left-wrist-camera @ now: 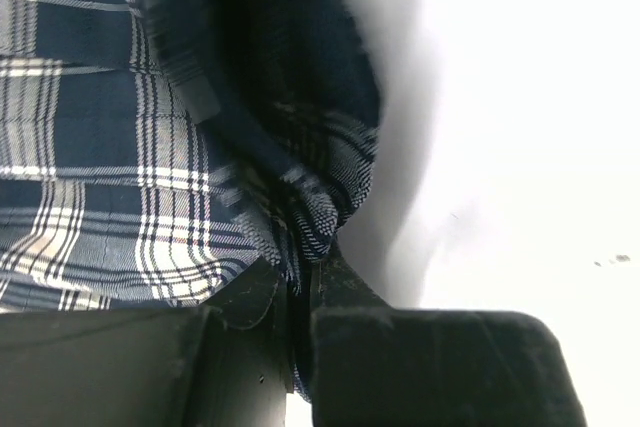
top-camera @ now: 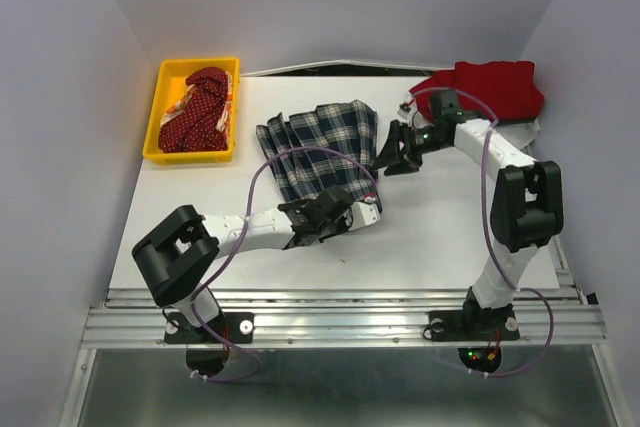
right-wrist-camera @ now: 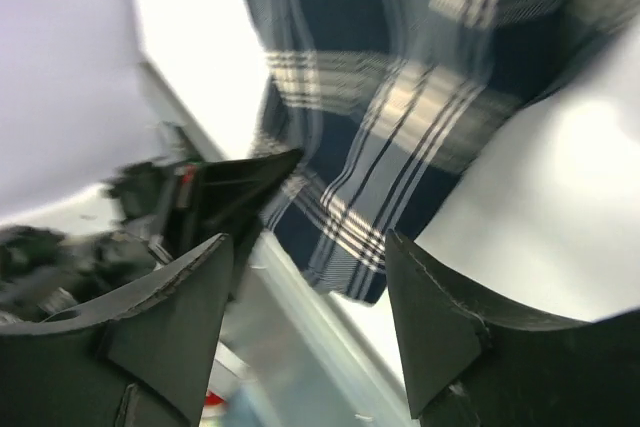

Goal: Fold and stack the skirts
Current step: Fold the skirt

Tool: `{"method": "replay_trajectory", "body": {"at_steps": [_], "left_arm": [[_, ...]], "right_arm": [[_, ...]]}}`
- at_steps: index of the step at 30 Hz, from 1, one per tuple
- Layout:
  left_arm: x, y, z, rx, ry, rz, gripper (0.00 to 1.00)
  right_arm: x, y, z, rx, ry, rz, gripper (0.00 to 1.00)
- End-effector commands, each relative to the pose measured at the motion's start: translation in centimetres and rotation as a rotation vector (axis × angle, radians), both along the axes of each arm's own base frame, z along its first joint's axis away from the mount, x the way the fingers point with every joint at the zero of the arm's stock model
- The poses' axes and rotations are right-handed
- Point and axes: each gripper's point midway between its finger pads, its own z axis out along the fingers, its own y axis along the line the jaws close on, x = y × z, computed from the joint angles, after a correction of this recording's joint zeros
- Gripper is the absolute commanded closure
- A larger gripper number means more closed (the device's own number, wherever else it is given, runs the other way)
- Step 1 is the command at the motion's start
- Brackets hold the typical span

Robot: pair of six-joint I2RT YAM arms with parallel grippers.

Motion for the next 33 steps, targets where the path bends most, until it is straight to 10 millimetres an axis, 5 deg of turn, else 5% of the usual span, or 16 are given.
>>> {"method": "replay_trajectory", "body": {"at_steps": [1, 4, 7, 10, 15, 19, 24, 27, 33], "left_arm": [[-2.2, -0.1, 1.9, 0.010, 0.078, -0.082, 1.00], [-3.6, -0.1, 2.5, 0.013, 0.131, -0.113, 1.00], [-5.6, -0.1, 2.6, 0.023, 0.211, -0.160, 1.00], [-7.8, -0.7, 3.9, 0.015, 0.297, -0.225, 1.00], [-11.6, -0.3, 5.2, 0.018, 0.480, -0.308, 1.00], [-13.2, -0.2, 6.5, 0.002, 0.545, -0.359, 1.00], [-14.6, -0.7, 8.4, -0.026, 0.607, -0.424, 1.00], [-14.8, -0.9, 9.9, -0.040, 0.632, -0.431, 1.00], [-11.0, -1.8, 13.4, -0.082, 0.604, -0.392, 1.00]], "right_arm": [[0.1, -5.4, 1.0, -0.245, -0.230, 0.154, 0.33], [2.0, -6.5, 3.0, -0.327, -0.336, 0.165, 0.32], [4.9, -5.4, 6.1, -0.279, -0.447, 0.136, 0.31], [8.2, -2.6, 8.3, -0.149, -0.515, 0.121, 0.31], [11.2, 2.8, 7.8, -0.067, -0.543, 0.164, 0.35], [12.2, 6.8, 5.3, -0.025, -0.546, 0.205, 0.35], [13.1, 8.8, -3.0, -0.081, -0.509, 0.239, 0.41], [9.3, 9.8, -8.5, -0.107, -0.388, 0.332, 0.52], [3.6, 11.0, -10.2, -0.070, -0.326, 0.404, 0.65]]}}
